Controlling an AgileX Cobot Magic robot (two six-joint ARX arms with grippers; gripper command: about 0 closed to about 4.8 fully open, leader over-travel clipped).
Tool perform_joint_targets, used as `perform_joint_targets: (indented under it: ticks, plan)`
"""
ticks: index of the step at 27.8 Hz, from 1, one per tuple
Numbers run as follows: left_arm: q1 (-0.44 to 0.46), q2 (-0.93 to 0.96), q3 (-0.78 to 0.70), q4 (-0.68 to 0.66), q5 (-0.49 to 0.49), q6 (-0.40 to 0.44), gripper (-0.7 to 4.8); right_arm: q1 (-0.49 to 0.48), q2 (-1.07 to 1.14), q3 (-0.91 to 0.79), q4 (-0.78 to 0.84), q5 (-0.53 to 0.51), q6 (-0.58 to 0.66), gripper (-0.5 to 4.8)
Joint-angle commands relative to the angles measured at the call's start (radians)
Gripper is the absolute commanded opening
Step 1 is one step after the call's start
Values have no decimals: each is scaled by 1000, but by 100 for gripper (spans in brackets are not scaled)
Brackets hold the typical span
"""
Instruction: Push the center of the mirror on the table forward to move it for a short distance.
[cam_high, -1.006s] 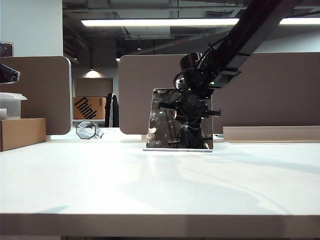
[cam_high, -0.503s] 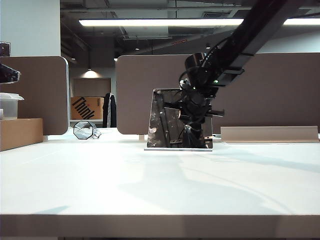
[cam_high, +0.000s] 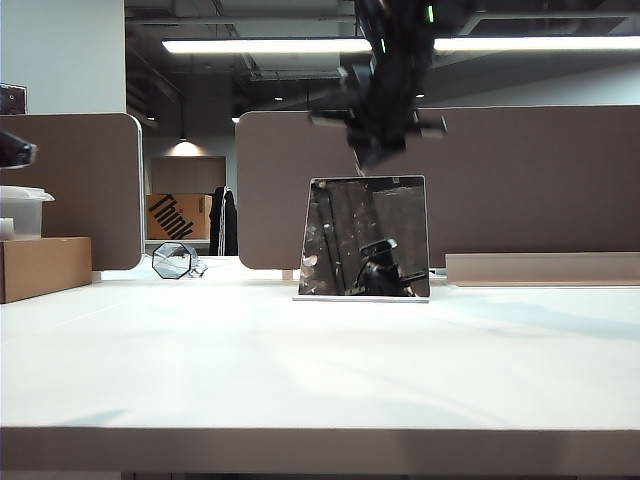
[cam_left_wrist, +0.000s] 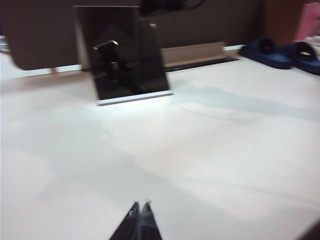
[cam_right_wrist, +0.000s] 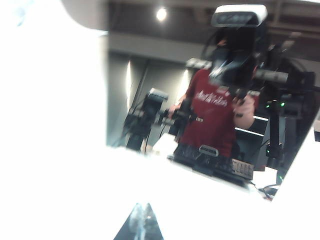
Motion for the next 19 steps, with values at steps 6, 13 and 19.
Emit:
perform_joint_targets:
  ticks: [6,13,19]
  plan:
    - [205,1,-1,6,3,3,-5,125,-301,8,-181,76,-39,-9]
    - [333,1,0,6,-4,3,-5,315,-578,8,-340,309,-39,-9]
    - [452,1,0,6,-4,3,-5,597,-773,8,-479,579,-39,-9]
